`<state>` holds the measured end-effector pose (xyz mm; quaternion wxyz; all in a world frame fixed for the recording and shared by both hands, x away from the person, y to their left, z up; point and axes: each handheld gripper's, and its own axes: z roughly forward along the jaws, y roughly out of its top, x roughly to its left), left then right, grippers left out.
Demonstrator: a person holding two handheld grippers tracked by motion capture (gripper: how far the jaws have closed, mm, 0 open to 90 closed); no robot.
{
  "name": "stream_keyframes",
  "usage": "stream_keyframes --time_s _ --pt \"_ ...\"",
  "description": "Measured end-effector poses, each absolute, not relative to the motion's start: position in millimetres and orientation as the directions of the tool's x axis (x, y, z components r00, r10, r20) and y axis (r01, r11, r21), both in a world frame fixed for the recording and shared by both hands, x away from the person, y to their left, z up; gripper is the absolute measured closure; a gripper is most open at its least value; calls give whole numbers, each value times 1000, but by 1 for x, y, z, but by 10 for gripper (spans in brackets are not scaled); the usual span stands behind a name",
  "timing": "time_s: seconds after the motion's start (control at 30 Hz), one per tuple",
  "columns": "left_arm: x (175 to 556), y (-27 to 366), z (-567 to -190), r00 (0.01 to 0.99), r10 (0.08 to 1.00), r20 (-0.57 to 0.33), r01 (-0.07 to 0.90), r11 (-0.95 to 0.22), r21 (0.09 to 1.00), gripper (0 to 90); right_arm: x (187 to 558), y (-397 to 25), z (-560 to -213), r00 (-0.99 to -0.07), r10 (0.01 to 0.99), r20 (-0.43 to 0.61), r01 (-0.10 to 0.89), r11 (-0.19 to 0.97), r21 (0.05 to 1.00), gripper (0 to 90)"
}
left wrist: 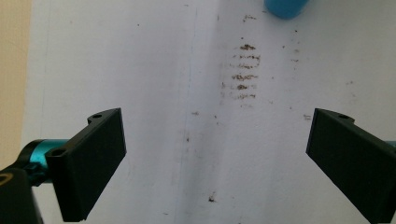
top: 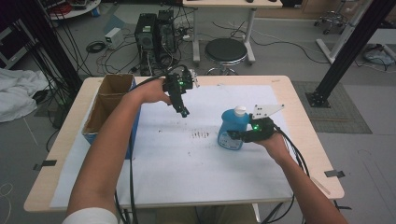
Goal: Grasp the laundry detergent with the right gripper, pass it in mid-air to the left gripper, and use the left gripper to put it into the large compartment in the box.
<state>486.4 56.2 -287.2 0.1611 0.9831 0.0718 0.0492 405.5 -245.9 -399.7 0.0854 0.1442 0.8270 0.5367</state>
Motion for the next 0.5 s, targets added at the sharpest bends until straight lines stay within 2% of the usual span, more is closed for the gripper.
stream_keyframes --time_s 0.2,0.5 --pt "482 59 -285 984 161 81 127 -938 324 48 398 -246 -392 -940 340 -3 140 396 907 455" --pt "464 61 -275 982 154 106 110 -934 339 47 373 -252 -361 -942 335 -14 125 391 912 455"
